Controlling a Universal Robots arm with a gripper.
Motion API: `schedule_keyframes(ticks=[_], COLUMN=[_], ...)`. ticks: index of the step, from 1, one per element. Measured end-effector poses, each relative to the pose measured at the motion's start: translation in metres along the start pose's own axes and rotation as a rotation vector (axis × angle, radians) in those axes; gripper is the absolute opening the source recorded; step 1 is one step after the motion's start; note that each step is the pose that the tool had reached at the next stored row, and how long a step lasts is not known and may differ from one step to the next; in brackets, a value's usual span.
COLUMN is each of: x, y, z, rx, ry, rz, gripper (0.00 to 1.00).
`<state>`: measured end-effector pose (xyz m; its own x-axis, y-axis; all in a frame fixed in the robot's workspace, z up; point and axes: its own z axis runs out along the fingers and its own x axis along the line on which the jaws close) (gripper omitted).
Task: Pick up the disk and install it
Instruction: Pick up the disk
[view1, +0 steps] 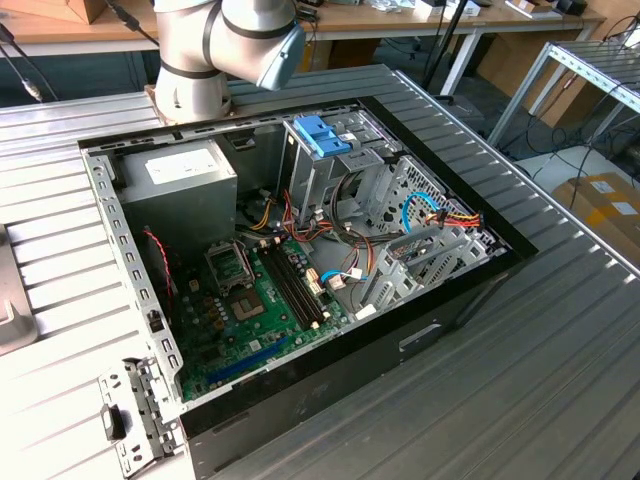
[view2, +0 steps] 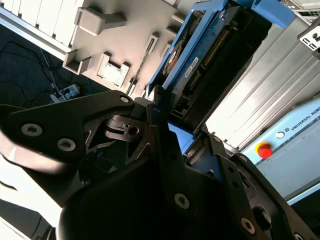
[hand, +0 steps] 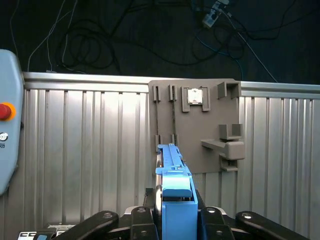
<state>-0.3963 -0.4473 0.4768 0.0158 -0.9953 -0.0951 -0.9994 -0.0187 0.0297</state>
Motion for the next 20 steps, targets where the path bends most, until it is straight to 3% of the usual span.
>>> schedule_keyframes(ticks=[15, 20], x=[0.0208, 0.0244], y=[-0.0009, -0.0062], z=[-0.0021, -0.0025], rx=[-0.0001, 0.0], ry=[0.0, -0.0001], rz=[0.0, 0.0], gripper=[0.37, 0.37])
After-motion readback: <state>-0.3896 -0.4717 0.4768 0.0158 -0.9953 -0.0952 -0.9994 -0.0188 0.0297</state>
